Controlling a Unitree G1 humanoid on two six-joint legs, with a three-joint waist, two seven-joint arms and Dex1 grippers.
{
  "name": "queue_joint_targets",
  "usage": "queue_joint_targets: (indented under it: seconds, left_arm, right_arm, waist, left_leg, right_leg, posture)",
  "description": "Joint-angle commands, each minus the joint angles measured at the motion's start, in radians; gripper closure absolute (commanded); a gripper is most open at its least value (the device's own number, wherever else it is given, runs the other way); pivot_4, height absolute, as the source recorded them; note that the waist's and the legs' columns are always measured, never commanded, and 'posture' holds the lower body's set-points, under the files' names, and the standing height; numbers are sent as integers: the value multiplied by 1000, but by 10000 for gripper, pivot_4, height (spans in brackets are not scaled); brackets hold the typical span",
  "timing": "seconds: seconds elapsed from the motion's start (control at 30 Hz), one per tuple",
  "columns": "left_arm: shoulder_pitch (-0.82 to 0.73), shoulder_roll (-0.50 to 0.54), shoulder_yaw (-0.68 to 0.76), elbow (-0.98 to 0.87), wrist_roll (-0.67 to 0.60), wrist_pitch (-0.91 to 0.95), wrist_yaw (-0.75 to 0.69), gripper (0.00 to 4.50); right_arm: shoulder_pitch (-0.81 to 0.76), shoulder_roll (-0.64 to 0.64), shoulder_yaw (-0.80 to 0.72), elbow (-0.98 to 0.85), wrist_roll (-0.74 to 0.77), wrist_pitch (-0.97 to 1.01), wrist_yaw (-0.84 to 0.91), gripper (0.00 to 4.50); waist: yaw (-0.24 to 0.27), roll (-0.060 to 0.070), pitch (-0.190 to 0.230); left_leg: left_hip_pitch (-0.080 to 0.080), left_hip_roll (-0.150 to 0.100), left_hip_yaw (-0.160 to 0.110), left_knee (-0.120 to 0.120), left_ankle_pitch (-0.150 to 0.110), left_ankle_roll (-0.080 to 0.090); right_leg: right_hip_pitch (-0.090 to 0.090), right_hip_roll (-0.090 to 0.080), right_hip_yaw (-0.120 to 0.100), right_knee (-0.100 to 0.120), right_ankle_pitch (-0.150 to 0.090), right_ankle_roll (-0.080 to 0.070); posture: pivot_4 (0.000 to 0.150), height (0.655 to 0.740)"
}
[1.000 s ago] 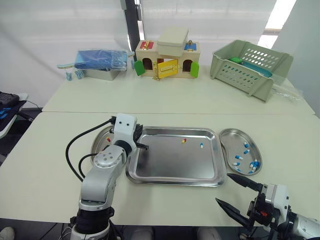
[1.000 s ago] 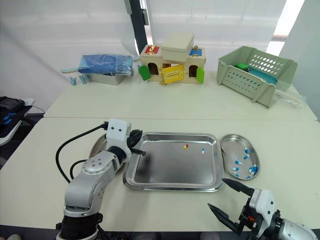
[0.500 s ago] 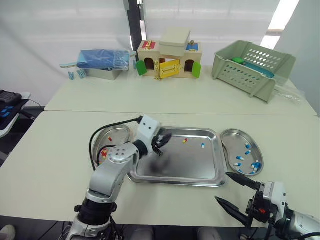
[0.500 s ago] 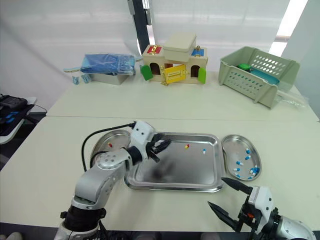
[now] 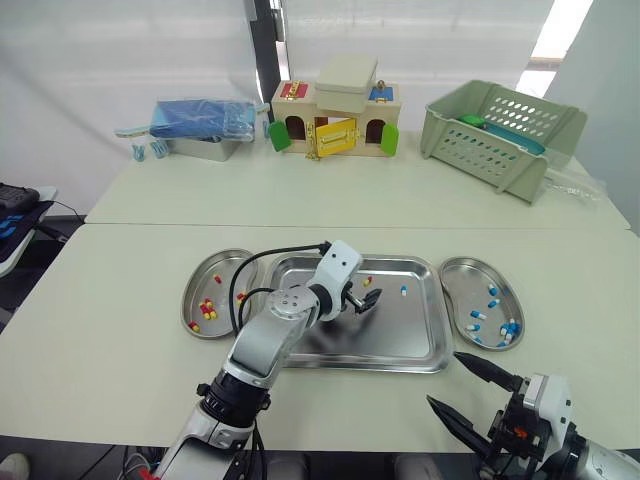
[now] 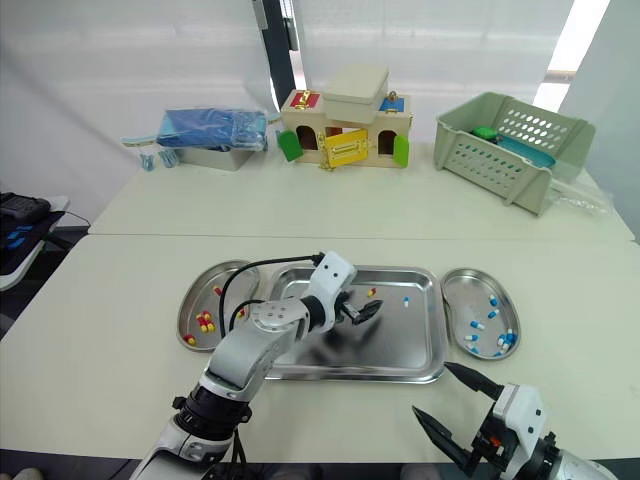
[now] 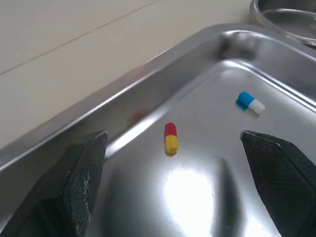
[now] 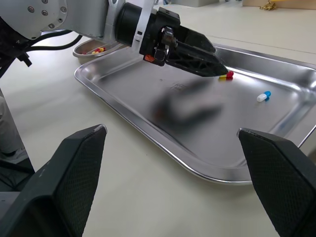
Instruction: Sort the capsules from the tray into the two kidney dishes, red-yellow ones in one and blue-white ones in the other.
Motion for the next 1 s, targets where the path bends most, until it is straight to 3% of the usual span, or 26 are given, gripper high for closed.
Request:
queue_joint_targets:
  seconds: [0.03, 0.7, 0.83, 1.0]
  left_arm:
    - [-21, -15, -15, 9, 25, 0, 20, 488]
    - [-54, -79, -1, 116, 60, -14, 44, 488]
    - [-58, -82, -1, 126, 61, -16, 47, 8278]
    - [-61, -87, -4, 128, 64, -13, 45, 23859]
  right_arm:
    - [7, 7, -1, -27, 0, -31, -4, 0]
    - [6, 11, 15, -15, -10, -47, -19, 0]
    - [7, 12, 17, -12, -12, -49, -19, 0]
    - [8, 13, 18, -9, -13, -55, -18, 0]
  waist:
    - [0, 0, 0]
    - [2, 0, 0]
    - [2, 0, 0]
    - [2, 0, 0]
  left_leg:
    - [0, 0, 0, 0, 0, 0]
    - [0, 0, 0, 0, 0, 0]
    - [1, 0, 0, 1, 0, 0]
    - [1, 0, 0, 0, 0, 0]
  right_leg:
    - [0, 0, 0, 0, 0, 0]
    - [1, 0, 0, 0, 0, 0]
    - [1, 0, 0, 0, 0, 0]
    - [1, 0, 0, 0, 0, 0]
  posture:
    - [1500, 7400]
    - [1500, 7400]
    - [1500, 7400]
    - [1500, 7400]
